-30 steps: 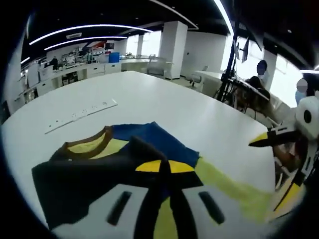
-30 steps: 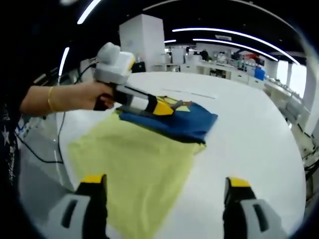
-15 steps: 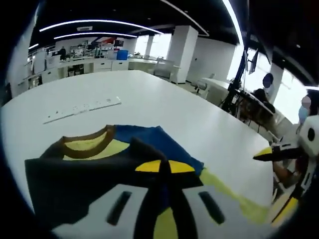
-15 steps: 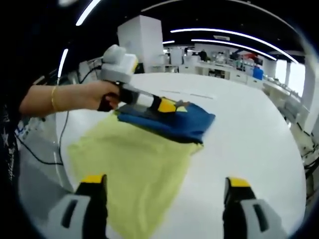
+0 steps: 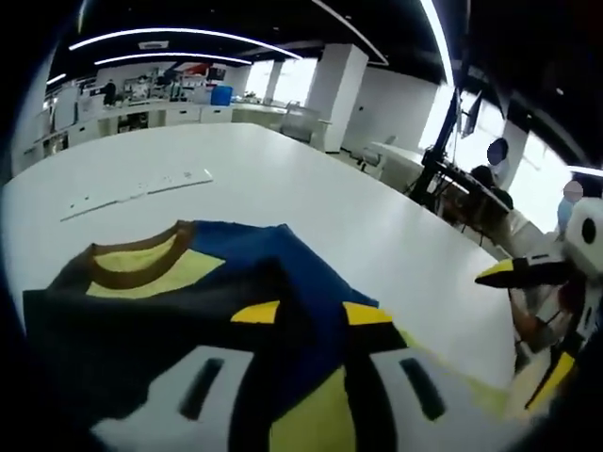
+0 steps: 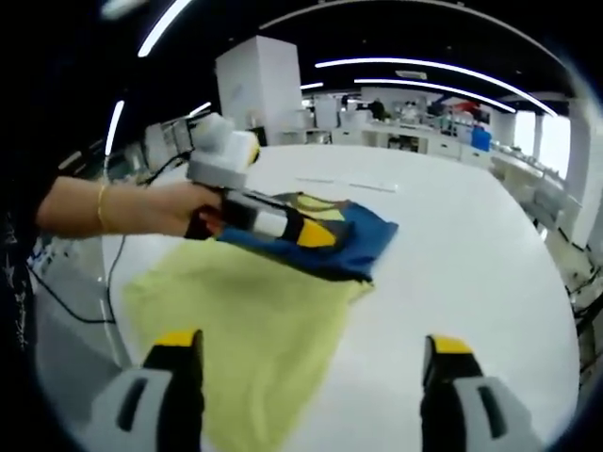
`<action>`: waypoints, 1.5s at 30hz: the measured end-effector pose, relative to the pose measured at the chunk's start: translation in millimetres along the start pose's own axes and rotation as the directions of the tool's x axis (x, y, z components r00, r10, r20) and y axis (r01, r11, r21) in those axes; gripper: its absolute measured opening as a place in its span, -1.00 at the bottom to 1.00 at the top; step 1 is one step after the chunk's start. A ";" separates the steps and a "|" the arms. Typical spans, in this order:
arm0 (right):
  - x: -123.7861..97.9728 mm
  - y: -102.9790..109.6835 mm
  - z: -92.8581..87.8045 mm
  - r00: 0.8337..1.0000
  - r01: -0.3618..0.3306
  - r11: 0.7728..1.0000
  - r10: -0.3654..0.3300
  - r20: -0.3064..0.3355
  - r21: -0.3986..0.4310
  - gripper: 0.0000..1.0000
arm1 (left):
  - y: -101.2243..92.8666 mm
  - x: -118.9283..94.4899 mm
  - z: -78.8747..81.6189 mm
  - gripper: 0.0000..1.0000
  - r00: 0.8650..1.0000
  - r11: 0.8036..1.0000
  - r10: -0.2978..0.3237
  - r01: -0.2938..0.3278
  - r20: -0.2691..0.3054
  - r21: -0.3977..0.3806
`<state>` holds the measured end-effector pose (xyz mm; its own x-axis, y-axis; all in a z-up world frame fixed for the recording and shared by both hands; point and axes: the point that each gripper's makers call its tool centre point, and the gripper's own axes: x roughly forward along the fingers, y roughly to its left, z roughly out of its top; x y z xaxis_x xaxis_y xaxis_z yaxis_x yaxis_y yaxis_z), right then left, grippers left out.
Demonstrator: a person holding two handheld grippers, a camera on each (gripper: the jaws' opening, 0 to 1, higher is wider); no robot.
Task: Fold the garment on the visible template until the final outline fits inside the template.
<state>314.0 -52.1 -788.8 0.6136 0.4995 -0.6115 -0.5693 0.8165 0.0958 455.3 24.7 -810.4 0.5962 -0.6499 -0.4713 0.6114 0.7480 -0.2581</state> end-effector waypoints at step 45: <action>80.5 -33.8 89.2 0.994 -0.063 0.994 0.054 0.099 0.086 0.25 | 99.1 -146.1 -12.5 0.51 0.986 0.978 0.147 -0.156 0.075 0.135</action>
<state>431.4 -13.7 -771.2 0.6330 0.5691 -0.5248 -0.5575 0.8055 0.2009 422.3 195.5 -777.6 0.7169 -0.5412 -0.4394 0.5754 0.8152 -0.0652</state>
